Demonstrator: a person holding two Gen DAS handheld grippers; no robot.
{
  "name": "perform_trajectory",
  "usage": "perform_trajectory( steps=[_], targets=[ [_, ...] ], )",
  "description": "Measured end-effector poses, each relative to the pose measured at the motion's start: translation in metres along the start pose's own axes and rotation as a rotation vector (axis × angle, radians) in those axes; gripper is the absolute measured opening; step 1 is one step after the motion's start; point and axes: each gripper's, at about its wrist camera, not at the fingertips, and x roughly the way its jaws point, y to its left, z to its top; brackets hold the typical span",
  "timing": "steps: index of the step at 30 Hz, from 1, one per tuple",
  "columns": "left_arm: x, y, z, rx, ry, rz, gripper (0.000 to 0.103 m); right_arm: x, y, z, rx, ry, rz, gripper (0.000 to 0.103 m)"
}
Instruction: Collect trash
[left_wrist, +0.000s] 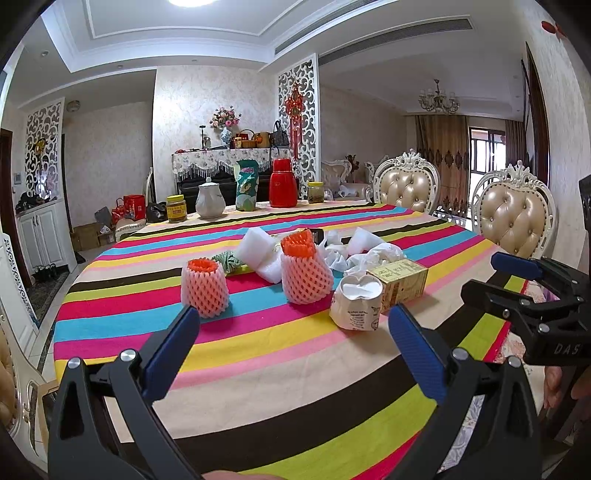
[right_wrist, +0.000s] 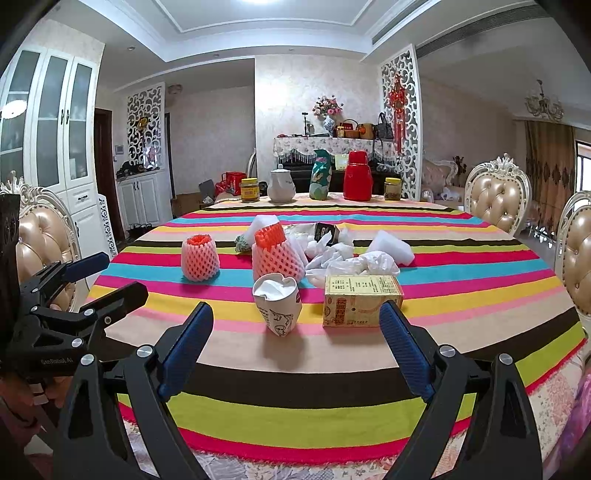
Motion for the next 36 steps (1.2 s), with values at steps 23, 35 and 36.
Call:
perform_trajectory(
  steps=[23, 35, 36],
  targets=[
    [0.0036, -0.0013, -0.0024, 0.000, 0.004, -0.003, 0.099, -0.0008, 0.0010, 0.0000, 0.003, -0.002, 0.002, 0.086],
    [0.0037, -0.0015, -0.0022, 0.000, 0.004, -0.002, 0.099, -0.0016, 0.0012, -0.0008, 0.006, -0.004, 0.006, 0.086],
    [0.0039, -0.0017, -0.0025, -0.001, 0.005, -0.001, 0.099, -0.0016, 0.0015, -0.0008, 0.007, -0.004, 0.007, 0.086]
  ],
)
